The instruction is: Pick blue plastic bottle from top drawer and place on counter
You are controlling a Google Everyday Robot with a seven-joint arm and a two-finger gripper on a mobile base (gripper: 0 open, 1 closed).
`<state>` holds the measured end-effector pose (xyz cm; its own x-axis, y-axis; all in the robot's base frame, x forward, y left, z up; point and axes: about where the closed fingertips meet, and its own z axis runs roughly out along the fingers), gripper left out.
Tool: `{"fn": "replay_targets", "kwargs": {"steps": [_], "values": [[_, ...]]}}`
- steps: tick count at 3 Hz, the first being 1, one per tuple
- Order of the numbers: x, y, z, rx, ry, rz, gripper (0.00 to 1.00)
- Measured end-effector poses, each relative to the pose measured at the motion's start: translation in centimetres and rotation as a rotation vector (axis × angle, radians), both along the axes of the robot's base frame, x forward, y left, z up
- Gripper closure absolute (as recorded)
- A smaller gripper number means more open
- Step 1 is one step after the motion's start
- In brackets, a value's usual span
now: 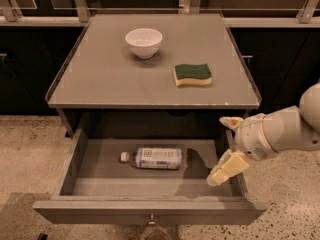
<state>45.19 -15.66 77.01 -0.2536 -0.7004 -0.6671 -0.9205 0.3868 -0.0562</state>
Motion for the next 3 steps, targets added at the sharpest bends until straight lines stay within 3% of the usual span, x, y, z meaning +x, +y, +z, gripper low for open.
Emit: {"fn": "replay_targets", "kwargs": {"steps": [1,3], "values": [[0.0,0.1,-3.9,0.024,-0.023,-0.036,0.00],[4.4,1.9,-9.1,0.071,-0.092,-0.038,0.00]]}}
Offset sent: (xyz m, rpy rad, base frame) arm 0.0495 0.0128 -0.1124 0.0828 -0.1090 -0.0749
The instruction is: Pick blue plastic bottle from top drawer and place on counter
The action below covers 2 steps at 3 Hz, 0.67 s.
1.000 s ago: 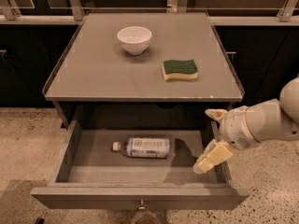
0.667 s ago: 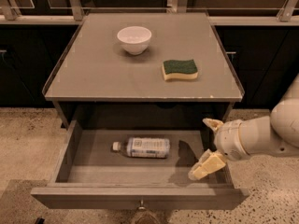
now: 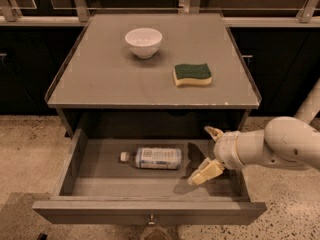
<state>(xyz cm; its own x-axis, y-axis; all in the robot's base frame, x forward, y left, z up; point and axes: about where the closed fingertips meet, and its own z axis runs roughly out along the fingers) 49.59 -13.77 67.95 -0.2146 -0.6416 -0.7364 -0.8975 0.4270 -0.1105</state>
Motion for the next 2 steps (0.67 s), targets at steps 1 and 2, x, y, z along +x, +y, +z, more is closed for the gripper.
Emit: {"fn": "replay_targets", "kwargs": {"steps": [1,2], "values": [[3.16,3.61,-1.82,0.053,-0.056,0.011,0.00],[3.26,3.64,-1.80,0.053,-0.059,0.009,0.00]]}}
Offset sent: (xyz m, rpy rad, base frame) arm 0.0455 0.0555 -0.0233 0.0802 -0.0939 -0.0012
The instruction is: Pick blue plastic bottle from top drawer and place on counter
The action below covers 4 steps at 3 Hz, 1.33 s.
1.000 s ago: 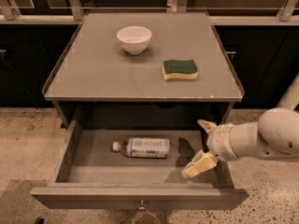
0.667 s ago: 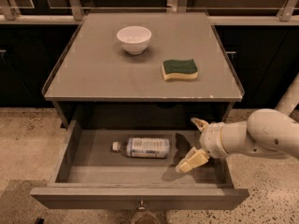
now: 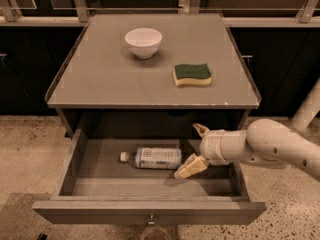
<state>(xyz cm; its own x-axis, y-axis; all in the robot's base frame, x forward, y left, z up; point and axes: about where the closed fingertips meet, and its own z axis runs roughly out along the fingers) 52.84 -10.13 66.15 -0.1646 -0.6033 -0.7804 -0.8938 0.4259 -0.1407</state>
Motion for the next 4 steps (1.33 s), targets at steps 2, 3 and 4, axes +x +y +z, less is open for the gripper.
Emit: {"fn": "replay_targets", "kwargs": {"steps": [2,3,4], "values": [[0.7,2.3,-2.1,0.075,-0.007,-0.004,0.00],[1.0,4.2,-2.9,0.107,-0.011,0.019,0.00],[1.0,5.8,-3.6,0.120,-0.010,0.047,0.00]]}}
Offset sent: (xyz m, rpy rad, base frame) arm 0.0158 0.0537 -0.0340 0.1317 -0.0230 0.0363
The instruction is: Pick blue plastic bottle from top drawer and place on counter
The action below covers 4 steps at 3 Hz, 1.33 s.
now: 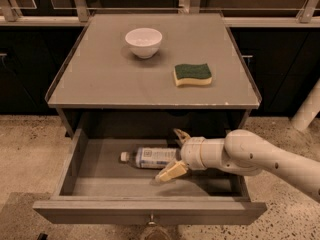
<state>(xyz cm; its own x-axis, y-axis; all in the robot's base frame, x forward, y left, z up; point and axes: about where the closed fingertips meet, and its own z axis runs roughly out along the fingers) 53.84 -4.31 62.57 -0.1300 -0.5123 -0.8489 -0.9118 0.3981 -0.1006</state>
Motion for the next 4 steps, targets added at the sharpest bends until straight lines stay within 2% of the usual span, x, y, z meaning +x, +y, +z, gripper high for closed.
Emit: {"fn": "replay_targets", "kwargs": {"steps": [1,2,4], "values": [[-0.21,0.86,-0.65,-0.002,0.002,0.021,0.00],[-0.22,0.86,-0.66,-0.002,0.002,0.021,0.19],[-0.22,0.87,-0.66,-0.002,0.002,0.021,0.66]]}}
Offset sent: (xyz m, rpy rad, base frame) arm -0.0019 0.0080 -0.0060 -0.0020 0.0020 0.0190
